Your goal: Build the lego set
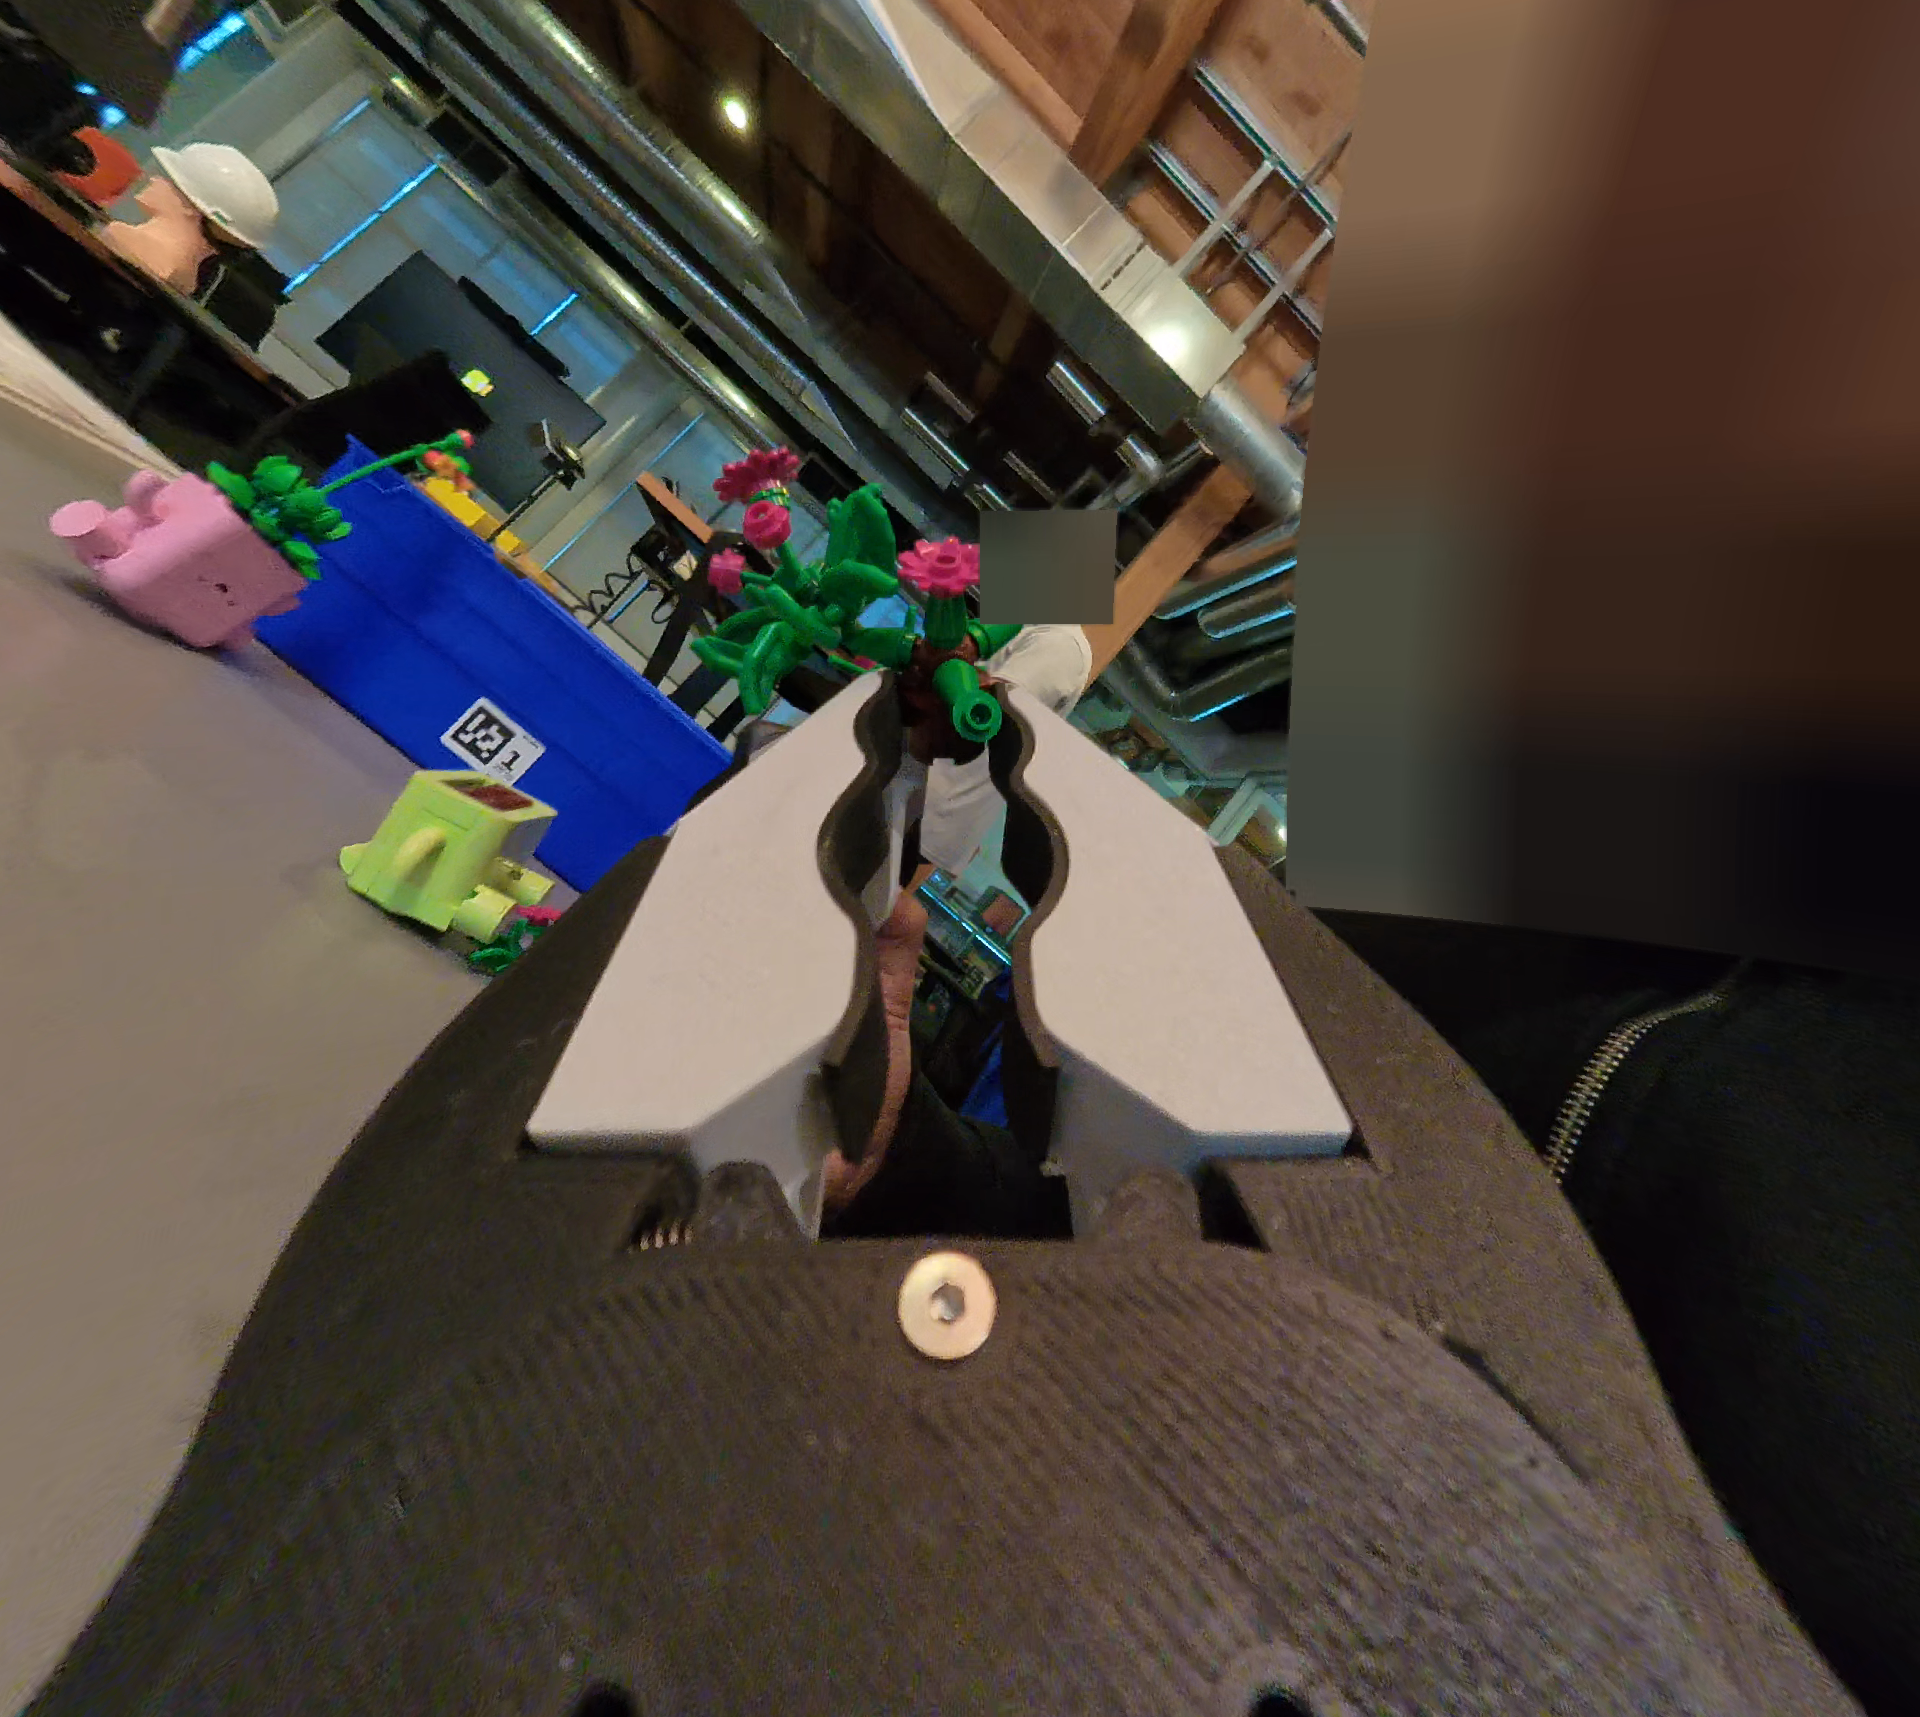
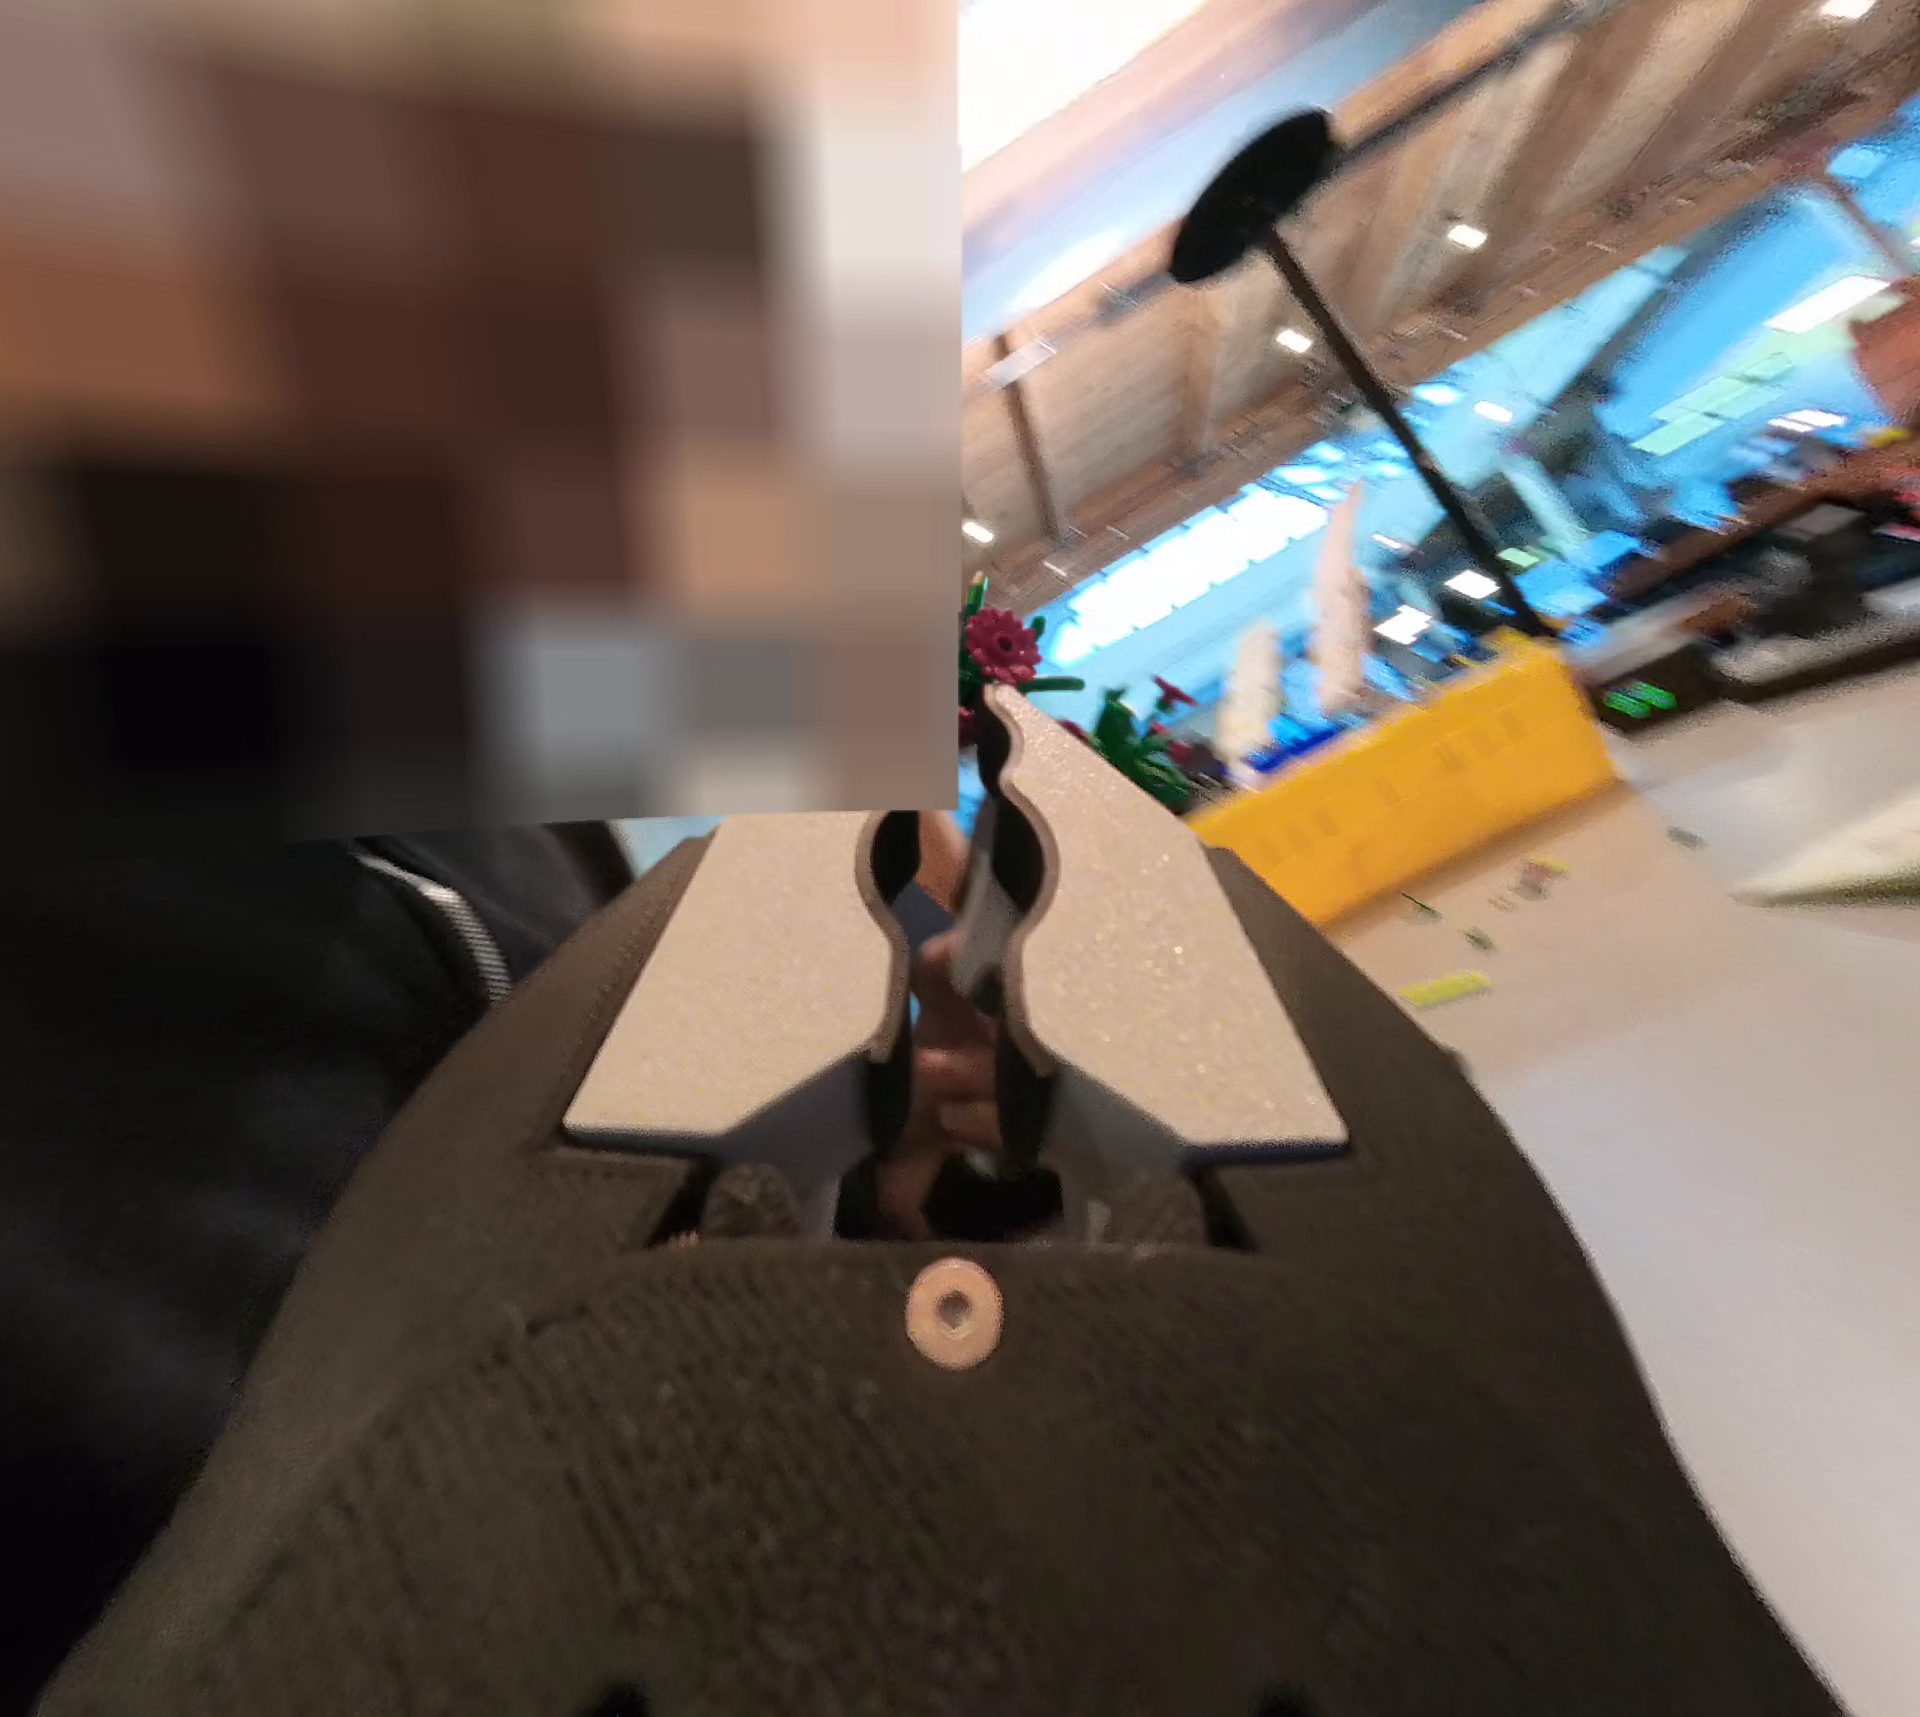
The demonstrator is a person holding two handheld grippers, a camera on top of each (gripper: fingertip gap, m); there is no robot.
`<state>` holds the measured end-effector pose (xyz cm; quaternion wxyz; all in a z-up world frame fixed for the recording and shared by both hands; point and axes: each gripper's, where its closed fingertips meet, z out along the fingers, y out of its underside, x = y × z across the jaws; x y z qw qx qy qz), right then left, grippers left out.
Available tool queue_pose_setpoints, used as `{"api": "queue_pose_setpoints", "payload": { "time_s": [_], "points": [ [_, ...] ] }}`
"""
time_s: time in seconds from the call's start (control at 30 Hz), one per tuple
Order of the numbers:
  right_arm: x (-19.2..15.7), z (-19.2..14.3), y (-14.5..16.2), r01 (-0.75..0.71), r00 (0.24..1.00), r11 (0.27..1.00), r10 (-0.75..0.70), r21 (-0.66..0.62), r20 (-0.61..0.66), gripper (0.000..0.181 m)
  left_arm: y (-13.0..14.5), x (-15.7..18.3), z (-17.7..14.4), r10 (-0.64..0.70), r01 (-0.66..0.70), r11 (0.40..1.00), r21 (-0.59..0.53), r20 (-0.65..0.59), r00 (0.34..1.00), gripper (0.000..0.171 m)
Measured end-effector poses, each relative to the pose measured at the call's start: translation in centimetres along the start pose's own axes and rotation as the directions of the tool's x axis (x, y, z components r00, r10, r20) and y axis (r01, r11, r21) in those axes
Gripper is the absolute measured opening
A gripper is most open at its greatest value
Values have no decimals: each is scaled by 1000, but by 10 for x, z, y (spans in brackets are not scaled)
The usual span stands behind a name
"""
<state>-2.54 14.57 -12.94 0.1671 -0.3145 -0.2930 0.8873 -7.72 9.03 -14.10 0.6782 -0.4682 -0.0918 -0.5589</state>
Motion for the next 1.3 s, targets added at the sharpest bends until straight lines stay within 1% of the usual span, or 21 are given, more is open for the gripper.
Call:
{"api": "queue_pose_setpoints", "payload": {
  "time_s": [0.03,0.13,0.23,0.3,0.37,0.53,1.0,1.3],
  "points": [
    [3,1,4,26,999,999,-27,-25,-32,4,0,-3,-1,-1,1,1000,-1,12,1000,13],
    [11,7,20,126,983,982,-143,-141,-118,4,3,-3,-1,28,-28,999,-22,25,999,13],
    [18,11,38,220,945,934,-276,-280,-178,4,6,-4,0,66,-65,997,-48,34,997,13],
    [18,13,46,257,928,907,-327,-333,-176,4,6,-4,-1,63,-62,997,-41,28,998,12],
    [19,12,48,273,917,893,-354,-358,-184,4,5,-7,-3,51,-50,998,-30,28,998,12],
    [22,9,43,264,913,898,-350,-351,-209,4,5,-12,-5,36,-36,999,-22,33,999,12],
    [27,7,40,233,913,912,-325,-337,-247,4,4,-11,-6,18,-18,1000,-13,4,1000,12],
    [28,3,31,216,919,930,-297,-297,-260,4,-3,-2,-11,-46,49,998,29,-103,994,13]
  ]
}}
